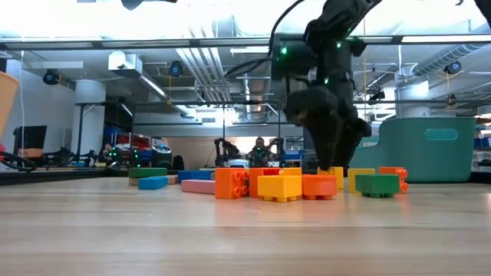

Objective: Sort blocks
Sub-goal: Put the yellow 4-stud game piece into the green bin

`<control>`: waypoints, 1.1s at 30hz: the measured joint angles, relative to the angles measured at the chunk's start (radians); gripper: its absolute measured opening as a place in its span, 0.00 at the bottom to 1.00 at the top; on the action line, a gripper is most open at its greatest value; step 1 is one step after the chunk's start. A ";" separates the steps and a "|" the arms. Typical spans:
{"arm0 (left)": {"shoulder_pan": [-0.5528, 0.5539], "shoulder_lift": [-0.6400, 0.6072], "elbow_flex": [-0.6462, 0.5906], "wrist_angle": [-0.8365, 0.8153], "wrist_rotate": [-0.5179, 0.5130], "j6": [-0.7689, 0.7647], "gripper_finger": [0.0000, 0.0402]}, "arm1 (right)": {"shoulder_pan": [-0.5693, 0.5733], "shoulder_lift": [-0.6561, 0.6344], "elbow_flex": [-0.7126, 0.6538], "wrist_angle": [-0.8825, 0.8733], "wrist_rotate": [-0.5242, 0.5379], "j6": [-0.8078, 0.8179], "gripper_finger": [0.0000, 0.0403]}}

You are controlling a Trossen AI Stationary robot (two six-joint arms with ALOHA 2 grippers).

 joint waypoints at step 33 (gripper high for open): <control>0.004 0.002 0.117 -0.010 -0.046 0.082 0.00 | -0.392 -0.411 0.192 -0.428 0.435 -0.040 0.21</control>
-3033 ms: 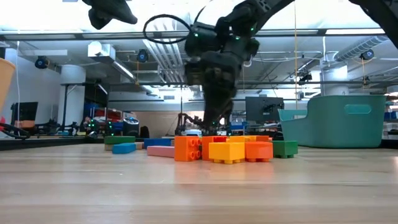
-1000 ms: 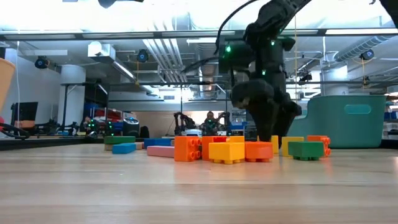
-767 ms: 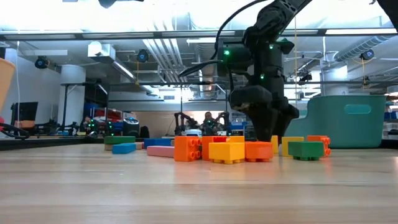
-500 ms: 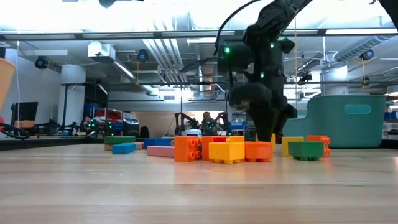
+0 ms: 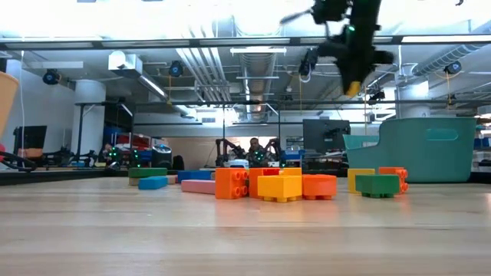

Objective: Sort blocks
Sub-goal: Put the yellow 4-stud game piece into the green bin, then put the brown rectangular block into the yellow bin

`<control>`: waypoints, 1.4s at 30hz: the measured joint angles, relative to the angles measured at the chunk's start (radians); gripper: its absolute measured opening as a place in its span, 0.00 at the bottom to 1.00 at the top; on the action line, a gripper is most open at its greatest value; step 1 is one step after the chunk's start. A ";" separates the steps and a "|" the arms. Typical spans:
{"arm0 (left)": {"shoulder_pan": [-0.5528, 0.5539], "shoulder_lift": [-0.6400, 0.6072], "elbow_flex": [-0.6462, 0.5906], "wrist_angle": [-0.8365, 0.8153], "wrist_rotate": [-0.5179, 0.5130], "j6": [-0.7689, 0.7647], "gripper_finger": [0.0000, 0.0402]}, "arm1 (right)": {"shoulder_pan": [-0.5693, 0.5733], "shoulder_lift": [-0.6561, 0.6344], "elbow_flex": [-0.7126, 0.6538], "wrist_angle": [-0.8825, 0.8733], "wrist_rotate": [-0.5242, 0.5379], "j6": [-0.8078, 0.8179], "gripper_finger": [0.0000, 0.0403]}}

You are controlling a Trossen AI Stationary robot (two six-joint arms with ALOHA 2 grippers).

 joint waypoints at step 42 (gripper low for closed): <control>0.156 0.590 0.000 -0.053 0.361 -0.513 0.13 | 0.040 -0.035 0.012 0.082 -0.054 0.080 0.59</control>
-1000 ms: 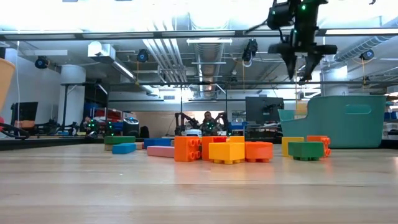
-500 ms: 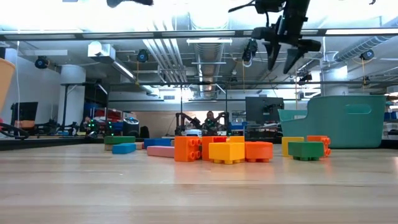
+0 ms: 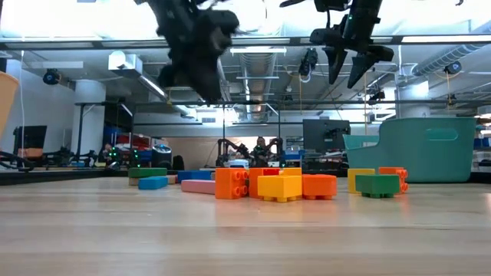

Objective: Sort blocks
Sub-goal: Put the brown rectangular block into the yellow bin

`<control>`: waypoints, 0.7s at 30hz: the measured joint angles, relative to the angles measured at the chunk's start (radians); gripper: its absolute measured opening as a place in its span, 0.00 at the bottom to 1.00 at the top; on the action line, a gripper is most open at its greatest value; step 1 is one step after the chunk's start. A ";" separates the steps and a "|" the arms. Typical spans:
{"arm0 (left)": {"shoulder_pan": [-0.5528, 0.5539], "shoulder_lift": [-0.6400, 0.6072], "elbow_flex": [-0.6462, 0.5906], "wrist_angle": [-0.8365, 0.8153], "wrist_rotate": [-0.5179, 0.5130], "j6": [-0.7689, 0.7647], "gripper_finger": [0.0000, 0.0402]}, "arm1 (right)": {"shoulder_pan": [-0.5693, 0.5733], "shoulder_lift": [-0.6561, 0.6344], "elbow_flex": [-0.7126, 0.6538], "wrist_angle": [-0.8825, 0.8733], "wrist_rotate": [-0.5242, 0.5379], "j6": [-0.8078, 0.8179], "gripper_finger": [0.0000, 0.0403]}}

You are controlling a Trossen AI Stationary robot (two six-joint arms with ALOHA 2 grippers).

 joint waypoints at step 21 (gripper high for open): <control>0.048 0.312 0.000 0.105 0.029 -0.072 0.43 | 0.000 -0.023 0.000 0.007 -0.001 -0.029 0.62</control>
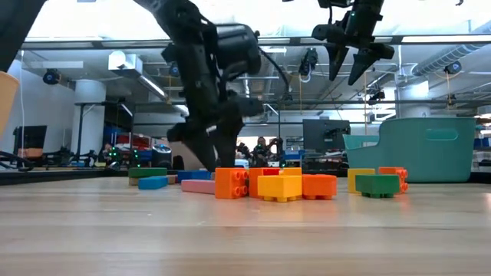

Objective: Sort blocks
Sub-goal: Put the brown rectangular block into the yellow bin

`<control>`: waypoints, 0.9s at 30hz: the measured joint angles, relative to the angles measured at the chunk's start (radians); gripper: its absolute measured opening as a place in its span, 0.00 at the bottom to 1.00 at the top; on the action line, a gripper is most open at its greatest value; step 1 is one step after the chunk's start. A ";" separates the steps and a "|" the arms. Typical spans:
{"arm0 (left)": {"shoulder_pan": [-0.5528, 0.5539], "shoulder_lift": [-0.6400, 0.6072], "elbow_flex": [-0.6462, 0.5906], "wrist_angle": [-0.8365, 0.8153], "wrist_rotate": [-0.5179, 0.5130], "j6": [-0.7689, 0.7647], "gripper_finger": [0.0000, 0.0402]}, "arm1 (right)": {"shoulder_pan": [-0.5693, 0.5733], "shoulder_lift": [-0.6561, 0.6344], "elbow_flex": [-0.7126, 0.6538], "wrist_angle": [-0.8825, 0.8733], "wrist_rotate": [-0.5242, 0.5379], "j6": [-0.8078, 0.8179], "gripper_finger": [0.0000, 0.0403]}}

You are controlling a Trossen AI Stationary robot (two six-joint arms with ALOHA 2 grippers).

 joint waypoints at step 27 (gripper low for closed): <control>-0.045 -0.253 0.210 -0.461 0.063 0.083 0.09 | 0.000 0.002 -0.017 0.065 0.003 -0.078 0.60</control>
